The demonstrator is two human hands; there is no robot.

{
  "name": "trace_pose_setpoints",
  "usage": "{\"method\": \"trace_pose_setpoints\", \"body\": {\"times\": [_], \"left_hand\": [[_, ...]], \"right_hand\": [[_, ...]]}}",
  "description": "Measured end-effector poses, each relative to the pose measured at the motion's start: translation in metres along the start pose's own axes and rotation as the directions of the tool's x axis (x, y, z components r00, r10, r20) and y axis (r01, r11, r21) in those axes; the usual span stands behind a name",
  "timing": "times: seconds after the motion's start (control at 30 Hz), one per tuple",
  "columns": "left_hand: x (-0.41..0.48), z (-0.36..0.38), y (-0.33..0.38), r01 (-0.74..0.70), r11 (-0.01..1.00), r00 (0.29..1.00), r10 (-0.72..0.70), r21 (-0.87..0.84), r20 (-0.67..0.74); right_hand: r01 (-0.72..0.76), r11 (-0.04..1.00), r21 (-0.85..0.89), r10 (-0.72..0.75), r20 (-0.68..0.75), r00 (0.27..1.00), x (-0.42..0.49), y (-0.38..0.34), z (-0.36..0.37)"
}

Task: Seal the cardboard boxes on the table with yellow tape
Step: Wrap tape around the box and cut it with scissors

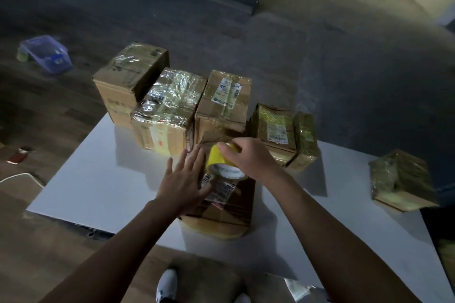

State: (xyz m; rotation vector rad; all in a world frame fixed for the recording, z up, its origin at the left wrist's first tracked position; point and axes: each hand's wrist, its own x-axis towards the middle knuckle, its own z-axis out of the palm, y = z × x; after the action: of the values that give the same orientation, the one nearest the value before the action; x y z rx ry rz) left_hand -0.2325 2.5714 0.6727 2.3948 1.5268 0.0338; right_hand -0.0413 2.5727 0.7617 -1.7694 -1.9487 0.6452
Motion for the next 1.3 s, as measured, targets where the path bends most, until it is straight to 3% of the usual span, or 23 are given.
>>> {"method": "trace_pose_setpoints", "body": {"times": [0.13, 0.27, 0.43, 0.5, 0.63, 0.7, 0.77, 0.9, 1.0, 1.1, 1.17, 1.3], "left_hand": [[0.0, 0.003, -0.001, 0.047, 0.997, 0.998, -0.043, -0.065, 0.052], [0.006, -0.01, 0.005, 0.062, 0.996, 0.996, -0.066, 0.06, 0.064], [0.008, -0.002, 0.041, -0.094, 0.993, 0.993, 0.098, 0.068, -0.063], [0.009, 0.008, 0.045, -0.101, 0.994, 0.989, 0.106, 0.052, -0.103], [0.009, 0.01, 0.04, -0.11, 0.991, 0.986, 0.118, 0.073, -0.115], [0.009, 0.009, 0.041, -0.107, 0.99, 0.986, 0.117, 0.087, -0.118], [0.01, 0.01, 0.041, -0.114, 0.991, 0.987, 0.122, 0.077, -0.108], [0.011, 0.006, 0.042, -0.115, 0.99, 0.989, 0.122, 0.085, -0.088], [0.01, 0.002, 0.057, -0.114, 0.985, 0.986, 0.127, 0.129, -0.106], [0.013, 0.006, 0.079, -0.166, 0.984, 0.983, 0.17, 0.059, -0.067], [0.016, 0.013, 0.087, -0.175, 0.983, 0.98, 0.179, 0.046, -0.09], [0.014, 0.026, 0.082, -0.182, 0.981, 0.974, 0.189, 0.064, -0.127]], "right_hand": [[-0.078, 0.986, -0.148, 0.074, -0.032, 0.997, -0.007, 0.018, -0.023], [-0.1, 0.974, -0.205, 0.094, -0.037, 0.995, -0.002, 0.016, -0.02], [-0.092, 0.974, -0.206, 0.084, -0.049, 0.995, -0.003, 0.014, -0.018], [-0.071, 0.986, -0.151, 0.064, -0.056, 0.996, -0.006, 0.018, -0.02], [-0.105, 0.971, 0.213, 0.106, 0.004, 0.994, -0.018, 0.042, -0.022], [-0.152, 0.937, 0.313, 0.164, -0.012, 0.986, -0.024, 0.049, -0.02], [-0.14, 0.954, 0.264, 0.163, -0.069, 0.984, -0.026, 0.053, -0.022], [-0.099, 0.995, -0.001, 0.098, -0.138, 0.986, -0.027, 0.061, -0.035], [-0.098, 0.995, -0.028, 0.094, -0.126, 0.988, -0.025, 0.063, -0.036], [-0.082, 0.994, -0.071, 0.075, -0.106, 0.992, -0.025, 0.06, -0.038], [-0.092, 0.995, -0.027, 0.089, -0.095, 0.991, -0.027, 0.064, -0.041], [-0.162, 0.932, 0.325, 0.181, -0.028, 0.983, -0.04, 0.077, -0.045]]}}
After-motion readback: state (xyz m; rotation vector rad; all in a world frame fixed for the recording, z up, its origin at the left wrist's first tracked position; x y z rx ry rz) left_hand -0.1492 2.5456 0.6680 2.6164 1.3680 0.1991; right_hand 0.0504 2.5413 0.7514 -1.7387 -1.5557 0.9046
